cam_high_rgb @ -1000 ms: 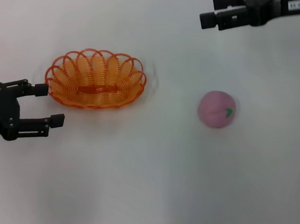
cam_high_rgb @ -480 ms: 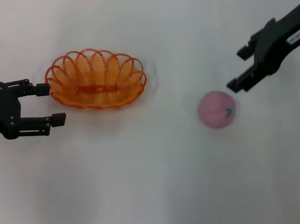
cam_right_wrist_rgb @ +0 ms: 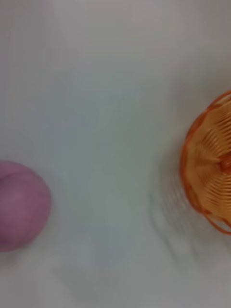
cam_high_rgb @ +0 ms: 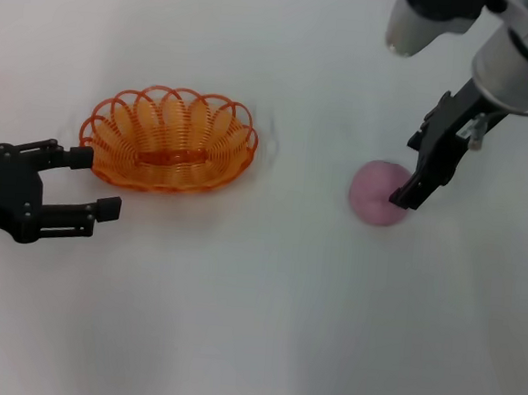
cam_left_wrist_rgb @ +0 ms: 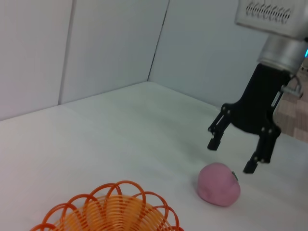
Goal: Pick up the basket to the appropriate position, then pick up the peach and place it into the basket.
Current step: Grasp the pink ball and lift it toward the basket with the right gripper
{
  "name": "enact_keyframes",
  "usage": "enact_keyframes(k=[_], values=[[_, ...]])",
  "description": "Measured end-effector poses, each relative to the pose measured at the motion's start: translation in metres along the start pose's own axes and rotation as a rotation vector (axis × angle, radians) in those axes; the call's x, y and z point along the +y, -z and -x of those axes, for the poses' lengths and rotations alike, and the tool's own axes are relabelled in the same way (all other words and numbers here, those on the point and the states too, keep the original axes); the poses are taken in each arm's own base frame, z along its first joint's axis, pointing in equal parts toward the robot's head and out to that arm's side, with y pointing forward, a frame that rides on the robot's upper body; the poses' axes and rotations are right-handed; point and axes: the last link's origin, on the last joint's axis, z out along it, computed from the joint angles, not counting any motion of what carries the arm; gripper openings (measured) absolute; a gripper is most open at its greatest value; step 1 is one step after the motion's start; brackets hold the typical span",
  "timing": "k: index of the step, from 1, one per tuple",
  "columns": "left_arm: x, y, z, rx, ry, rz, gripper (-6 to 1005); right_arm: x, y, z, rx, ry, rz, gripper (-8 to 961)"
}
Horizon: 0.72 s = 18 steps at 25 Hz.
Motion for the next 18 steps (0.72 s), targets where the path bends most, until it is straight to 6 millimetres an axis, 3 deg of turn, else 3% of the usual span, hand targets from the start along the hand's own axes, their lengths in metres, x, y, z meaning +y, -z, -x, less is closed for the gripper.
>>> enact_keyframes(k=[5, 9, 18], values=[[0.0, -0.002, 0.0, 0.003, 0.005, 0.005, 844, 0.004, -0.021, 0.003, 0.0, 0.011, 0.02, 872], [0.0, -0.002, 0.0, 0.003, 0.006, 0.004, 843, 0.004, -0.025, 0.003, -0.01, 0.019, 0.03, 869], [0.0, -0.006, 0.001, 0.009, 0.02, 0.019, 843, 0.006, -0.027, 0.002, 0.0, 0.022, 0.044, 516]])
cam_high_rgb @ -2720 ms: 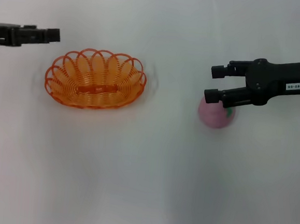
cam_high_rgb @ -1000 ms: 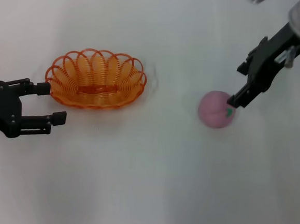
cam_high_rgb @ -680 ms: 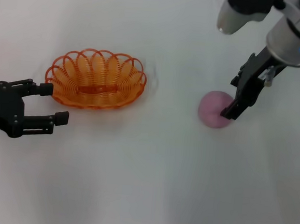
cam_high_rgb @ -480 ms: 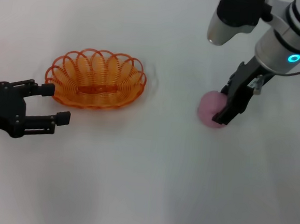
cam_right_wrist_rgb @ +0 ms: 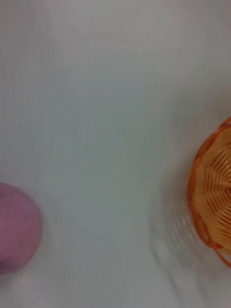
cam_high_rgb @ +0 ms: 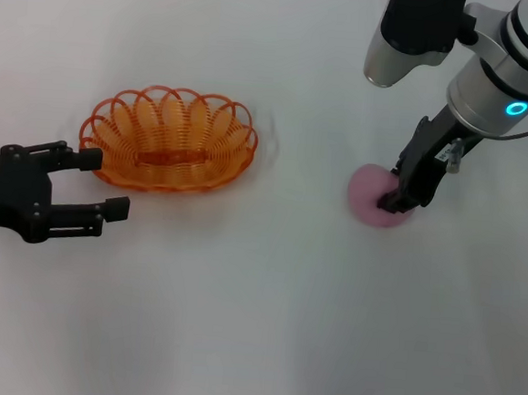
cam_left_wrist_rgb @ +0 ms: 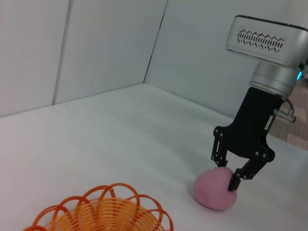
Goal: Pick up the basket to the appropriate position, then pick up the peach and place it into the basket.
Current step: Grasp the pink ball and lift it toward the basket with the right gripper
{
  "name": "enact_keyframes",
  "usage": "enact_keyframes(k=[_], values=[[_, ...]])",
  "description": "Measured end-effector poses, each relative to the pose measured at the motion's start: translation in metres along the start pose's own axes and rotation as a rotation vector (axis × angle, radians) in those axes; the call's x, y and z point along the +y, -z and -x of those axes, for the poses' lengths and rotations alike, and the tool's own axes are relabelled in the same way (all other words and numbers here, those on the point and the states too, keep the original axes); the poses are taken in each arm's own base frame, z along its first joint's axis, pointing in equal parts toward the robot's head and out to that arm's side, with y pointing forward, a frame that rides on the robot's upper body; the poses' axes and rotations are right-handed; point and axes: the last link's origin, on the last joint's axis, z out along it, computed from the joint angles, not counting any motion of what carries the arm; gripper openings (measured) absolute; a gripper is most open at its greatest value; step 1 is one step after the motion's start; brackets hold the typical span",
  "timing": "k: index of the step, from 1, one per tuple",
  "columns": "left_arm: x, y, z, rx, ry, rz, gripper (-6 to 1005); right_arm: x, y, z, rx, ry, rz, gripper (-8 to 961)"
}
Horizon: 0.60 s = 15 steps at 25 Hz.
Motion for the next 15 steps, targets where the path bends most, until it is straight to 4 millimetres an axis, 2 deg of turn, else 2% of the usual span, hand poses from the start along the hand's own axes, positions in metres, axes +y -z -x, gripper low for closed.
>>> enact_keyframes(k=[2, 4, 15], values=[[0.0, -0.0002, -0.0001, 0.0, 0.002, 0.001, 843, -0.0002, 0.0002, -0.0001, 0.001, 0.0, -0.001, 438], [0.0002, -0.0003, -0.0005, 0.001, 0.002, 0.004, 843, -0.0003, 0.0003, -0.0002, 0.001, 0.001, -0.001, 234], [0.0007, -0.0003, -0.0019, 0.001, 0.0, 0.012, 843, -0.0013, 0.0022, -0.0008, 0.001, 0.006, -0.004, 181]])
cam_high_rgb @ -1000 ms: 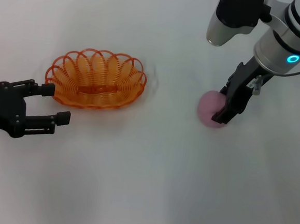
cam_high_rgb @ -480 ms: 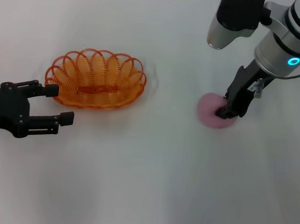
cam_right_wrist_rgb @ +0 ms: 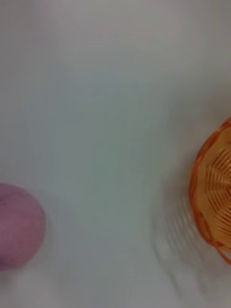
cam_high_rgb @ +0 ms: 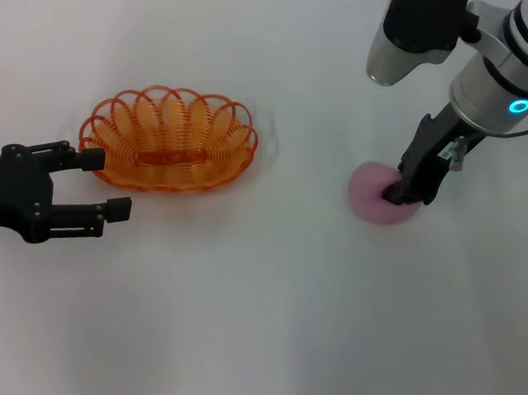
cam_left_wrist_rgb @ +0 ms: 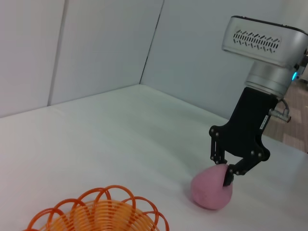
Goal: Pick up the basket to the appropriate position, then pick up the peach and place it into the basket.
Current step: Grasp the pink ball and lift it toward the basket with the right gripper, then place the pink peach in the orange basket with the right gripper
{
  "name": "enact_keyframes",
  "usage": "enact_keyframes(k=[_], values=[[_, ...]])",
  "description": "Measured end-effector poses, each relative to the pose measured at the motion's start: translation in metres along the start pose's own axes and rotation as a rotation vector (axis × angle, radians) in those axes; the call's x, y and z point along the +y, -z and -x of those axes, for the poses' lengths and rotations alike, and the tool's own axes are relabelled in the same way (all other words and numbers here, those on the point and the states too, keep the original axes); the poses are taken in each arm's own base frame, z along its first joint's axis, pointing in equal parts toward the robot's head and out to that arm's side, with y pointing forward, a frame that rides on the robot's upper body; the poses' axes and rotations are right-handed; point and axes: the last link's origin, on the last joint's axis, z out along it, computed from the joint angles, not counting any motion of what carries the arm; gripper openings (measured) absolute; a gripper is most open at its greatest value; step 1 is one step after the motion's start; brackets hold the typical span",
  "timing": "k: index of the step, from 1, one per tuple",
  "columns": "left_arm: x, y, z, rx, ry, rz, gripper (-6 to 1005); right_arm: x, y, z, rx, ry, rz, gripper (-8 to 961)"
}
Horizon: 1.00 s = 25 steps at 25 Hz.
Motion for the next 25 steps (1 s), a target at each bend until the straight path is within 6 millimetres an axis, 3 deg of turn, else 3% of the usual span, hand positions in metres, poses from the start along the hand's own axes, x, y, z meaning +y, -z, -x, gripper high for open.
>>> enact_keyframes(k=[8, 18, 25], values=[[-0.001, 0.0, -0.001, -0.001, -0.003, 0.001, 843, -0.004, 0.018, 0.004, -0.04, 0.025, -0.007, 114], [-0.001, -0.001, -0.002, -0.003, -0.005, 0.007, 843, -0.007, 0.066, 0.038, -0.311, 0.068, -0.018, 48], [-0.001, -0.002, -0.004, -0.003, -0.006, 0.01, 843, 0.002, 0.056, 0.08, -0.461, 0.097, 0.04, 45]])
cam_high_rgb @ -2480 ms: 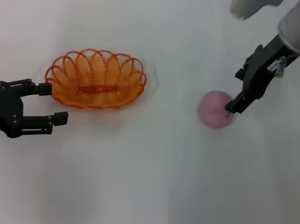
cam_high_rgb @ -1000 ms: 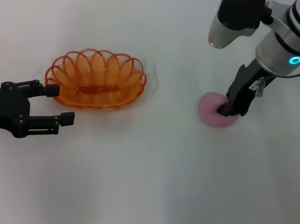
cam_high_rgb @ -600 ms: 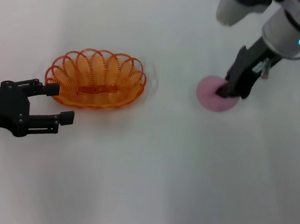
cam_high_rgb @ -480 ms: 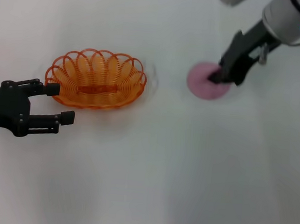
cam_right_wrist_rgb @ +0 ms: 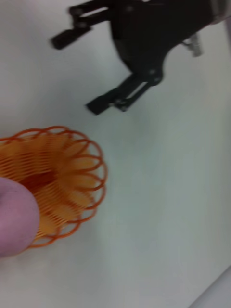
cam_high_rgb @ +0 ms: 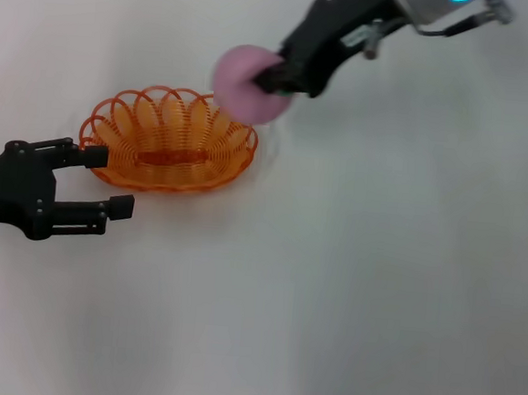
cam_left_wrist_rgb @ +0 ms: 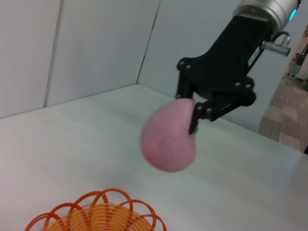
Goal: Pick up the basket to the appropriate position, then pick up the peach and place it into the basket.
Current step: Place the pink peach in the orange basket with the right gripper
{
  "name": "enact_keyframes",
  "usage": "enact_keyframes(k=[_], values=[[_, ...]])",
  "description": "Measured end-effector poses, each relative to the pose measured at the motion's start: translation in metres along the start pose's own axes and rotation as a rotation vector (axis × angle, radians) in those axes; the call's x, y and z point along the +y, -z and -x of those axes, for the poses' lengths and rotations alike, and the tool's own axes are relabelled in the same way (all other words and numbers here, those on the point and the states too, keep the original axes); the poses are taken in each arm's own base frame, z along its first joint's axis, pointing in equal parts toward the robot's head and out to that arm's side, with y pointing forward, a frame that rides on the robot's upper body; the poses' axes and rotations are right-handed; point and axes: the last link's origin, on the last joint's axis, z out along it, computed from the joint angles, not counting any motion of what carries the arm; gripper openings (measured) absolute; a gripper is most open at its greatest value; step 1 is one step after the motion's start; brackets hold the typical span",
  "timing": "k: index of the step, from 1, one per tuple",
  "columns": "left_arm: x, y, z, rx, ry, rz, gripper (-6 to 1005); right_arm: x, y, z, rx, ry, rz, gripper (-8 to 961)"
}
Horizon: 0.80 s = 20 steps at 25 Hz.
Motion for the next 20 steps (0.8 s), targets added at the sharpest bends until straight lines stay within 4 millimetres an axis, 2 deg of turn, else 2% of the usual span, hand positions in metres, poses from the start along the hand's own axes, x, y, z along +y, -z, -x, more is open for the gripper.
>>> enact_keyframes(k=[4, 5, 6, 10, 16, 20], values=[[0.0, -0.001, 0.0, -0.001, 0.0, 0.003, 843, -0.001, -0.027, 0.008, -0.019, -0.024, 0.022, 54], [0.0, -0.001, 0.0, -0.001, 0.001, 0.004, 843, -0.002, -0.041, 0.01, -0.022, -0.041, 0.027, 56], [0.001, -0.001, 0.0, -0.001, 0.001, 0.005, 843, -0.002, -0.041, 0.01, -0.022, -0.041, 0.027, 58], [0.001, -0.002, 0.001, -0.001, 0.002, 0.008, 843, -0.003, -0.066, 0.009, -0.004, -0.066, 0.018, 67], [0.001, -0.004, 0.003, 0.002, 0.014, 0.012, 843, 0.002, -0.08, 0.011, -0.03, -0.083, 0.032, 265], [0.002, -0.007, 0.002, 0.0, 0.015, 0.022, 843, 0.002, -0.08, 0.011, -0.035, -0.088, 0.036, 465]])
